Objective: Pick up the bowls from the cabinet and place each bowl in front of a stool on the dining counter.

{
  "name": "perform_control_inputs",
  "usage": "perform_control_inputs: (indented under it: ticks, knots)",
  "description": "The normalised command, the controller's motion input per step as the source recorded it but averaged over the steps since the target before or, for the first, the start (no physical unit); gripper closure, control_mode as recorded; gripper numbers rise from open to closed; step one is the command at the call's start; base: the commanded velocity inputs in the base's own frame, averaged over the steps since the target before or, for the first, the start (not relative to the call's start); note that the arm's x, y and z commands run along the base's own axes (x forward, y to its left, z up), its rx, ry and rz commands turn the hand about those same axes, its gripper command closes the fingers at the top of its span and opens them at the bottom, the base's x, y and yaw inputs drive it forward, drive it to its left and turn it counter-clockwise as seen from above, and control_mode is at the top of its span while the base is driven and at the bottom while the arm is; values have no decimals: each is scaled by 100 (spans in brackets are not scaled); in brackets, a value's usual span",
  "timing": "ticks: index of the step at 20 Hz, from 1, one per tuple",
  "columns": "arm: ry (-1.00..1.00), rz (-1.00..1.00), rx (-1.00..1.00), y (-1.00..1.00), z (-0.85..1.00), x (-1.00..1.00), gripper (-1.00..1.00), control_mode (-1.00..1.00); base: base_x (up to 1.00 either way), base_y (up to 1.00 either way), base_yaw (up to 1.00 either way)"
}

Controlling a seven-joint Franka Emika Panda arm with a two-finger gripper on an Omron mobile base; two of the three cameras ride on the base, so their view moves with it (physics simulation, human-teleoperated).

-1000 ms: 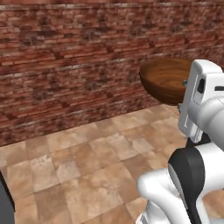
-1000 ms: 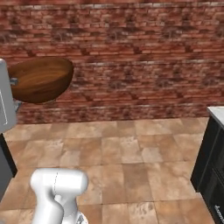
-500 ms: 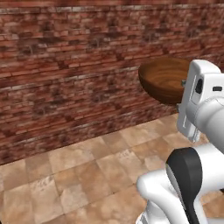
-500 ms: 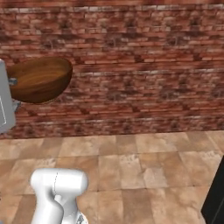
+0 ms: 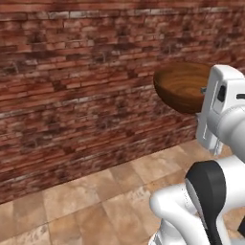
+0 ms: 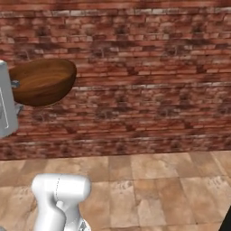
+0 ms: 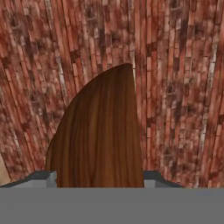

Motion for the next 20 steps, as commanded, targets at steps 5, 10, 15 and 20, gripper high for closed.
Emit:
perform_control_inputs:
  ticks: [5,10,15,20]
  knots:
    - [0,0,0,0,0,0,100,100,100,7,-5]
    - [0,0,0,0,0,0,100,100,100,34,-46]
    - [0,0,0,0,0,0,100,100,100,43,-62]
    - [0,0,0,0,0,0,100,100,100,56,-59]
